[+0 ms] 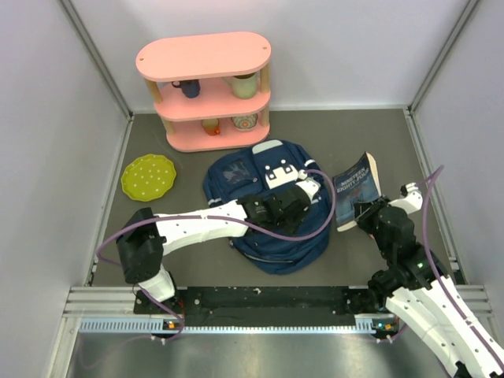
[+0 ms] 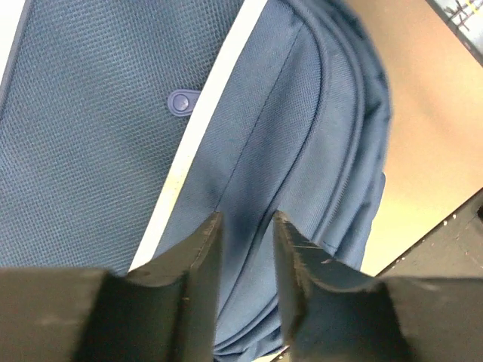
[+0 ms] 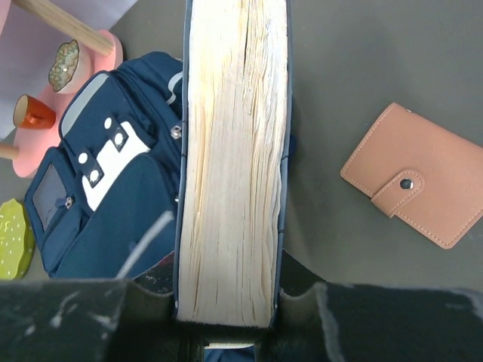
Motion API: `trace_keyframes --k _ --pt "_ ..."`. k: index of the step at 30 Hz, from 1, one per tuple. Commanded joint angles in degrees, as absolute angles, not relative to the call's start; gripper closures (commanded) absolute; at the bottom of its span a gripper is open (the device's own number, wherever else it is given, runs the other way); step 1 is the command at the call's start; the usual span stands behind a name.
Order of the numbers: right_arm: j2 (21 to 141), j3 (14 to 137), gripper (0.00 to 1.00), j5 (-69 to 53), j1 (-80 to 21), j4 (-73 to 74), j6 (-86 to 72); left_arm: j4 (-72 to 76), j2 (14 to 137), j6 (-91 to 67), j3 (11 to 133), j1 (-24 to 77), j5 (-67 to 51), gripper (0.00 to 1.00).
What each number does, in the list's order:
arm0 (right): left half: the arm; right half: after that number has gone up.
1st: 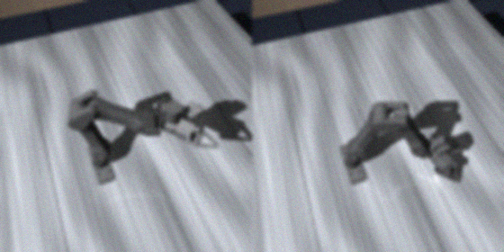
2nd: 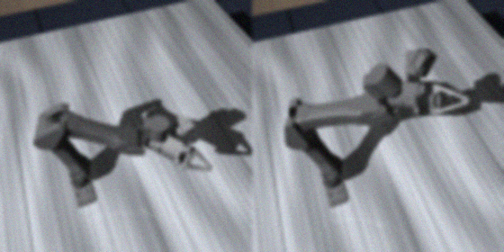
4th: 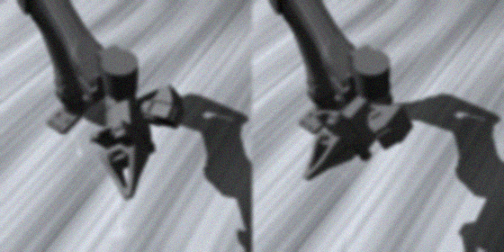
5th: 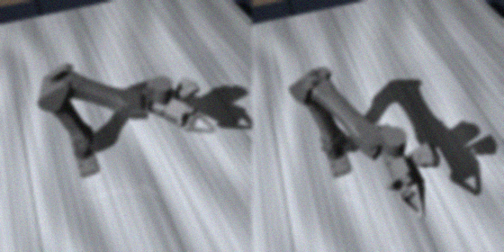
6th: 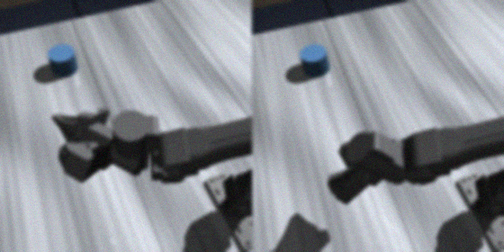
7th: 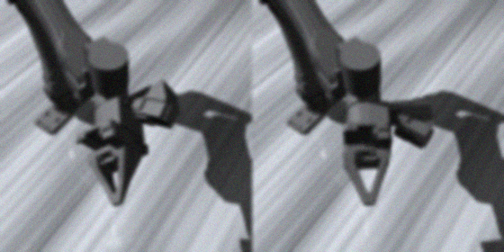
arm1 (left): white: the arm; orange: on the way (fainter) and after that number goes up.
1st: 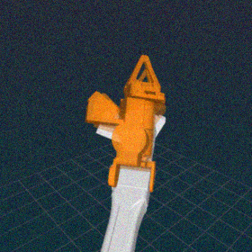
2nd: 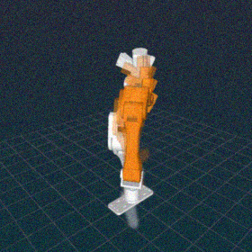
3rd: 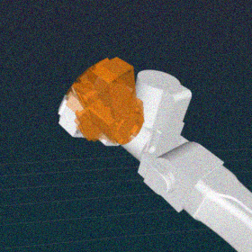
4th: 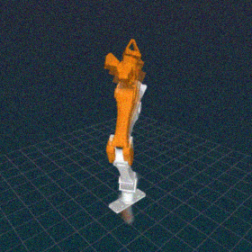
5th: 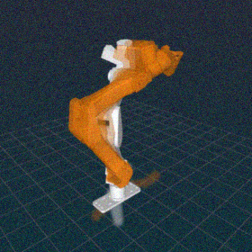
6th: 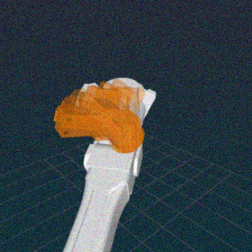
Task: Pack the student bag
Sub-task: Place the book in the student bag.
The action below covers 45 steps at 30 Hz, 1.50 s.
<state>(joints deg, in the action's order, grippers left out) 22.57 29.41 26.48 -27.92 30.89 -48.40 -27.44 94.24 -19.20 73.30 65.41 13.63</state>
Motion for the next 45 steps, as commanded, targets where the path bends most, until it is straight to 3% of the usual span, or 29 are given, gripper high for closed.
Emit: trace_keyframes --k 1,2,6,21,28,35,38,41,42,45 --pt "22.1 34.7 1.00 25.9 -27.1 23.9 -46.8 -25.8 94.6 -24.1 75.6 65.7 12.8 0.54" --pt "22.0 34.7 1.00 25.8 -27.0 24.1 -46.8 -25.8 94.4 -22.7 75.3 65.7 13.3 0.40" --pt "21.4 34.5 1.00 25.4 -26.9 25.0 -47.5 -25.9 93.9 -18.0 75.6 65.7 14.8 0.26" --pt "21.5 33.2 1.00 24.7 -26.9 25.4 -49.5 -25.6 93.9 -3.3 73.5 67.2 8.9 0.24" --pt "21.6 33.4 1.00 24.9 -26.9 25.5 -49.8 -26.2 96.6 -3.0 73.6 67.8 12.7 0.25" --pt "21.6 33.6 1.00 25.6 -26.8 25.6 -49.6 -28.6 100.8 -4.7 74.6 67.9 18.8 0.37" --pt "21.8 33.7 1.00 25.7 -26.9 25.6 -49.4 -29.2 101.1 -5.7 74.9 67.9 21.7 0.57" --pt "21.7 33.9 1.00 26.0 -26.9 25.8 -48.9 -31.4 100.6 -7.3 77.3 67.9 25.1 0.94" --pt "21.7 34.0 1.00 26.5 -26.8 26.0 -48.7 -32.5 100.4 -7.6 78.9 67.8 26.1 1.00" --pt "21.5 34.4 1.00 26.7 -26.7 26.7 -48.6 -32.3 98.3 -8.5 80.9 67.0 27.0 1.00"
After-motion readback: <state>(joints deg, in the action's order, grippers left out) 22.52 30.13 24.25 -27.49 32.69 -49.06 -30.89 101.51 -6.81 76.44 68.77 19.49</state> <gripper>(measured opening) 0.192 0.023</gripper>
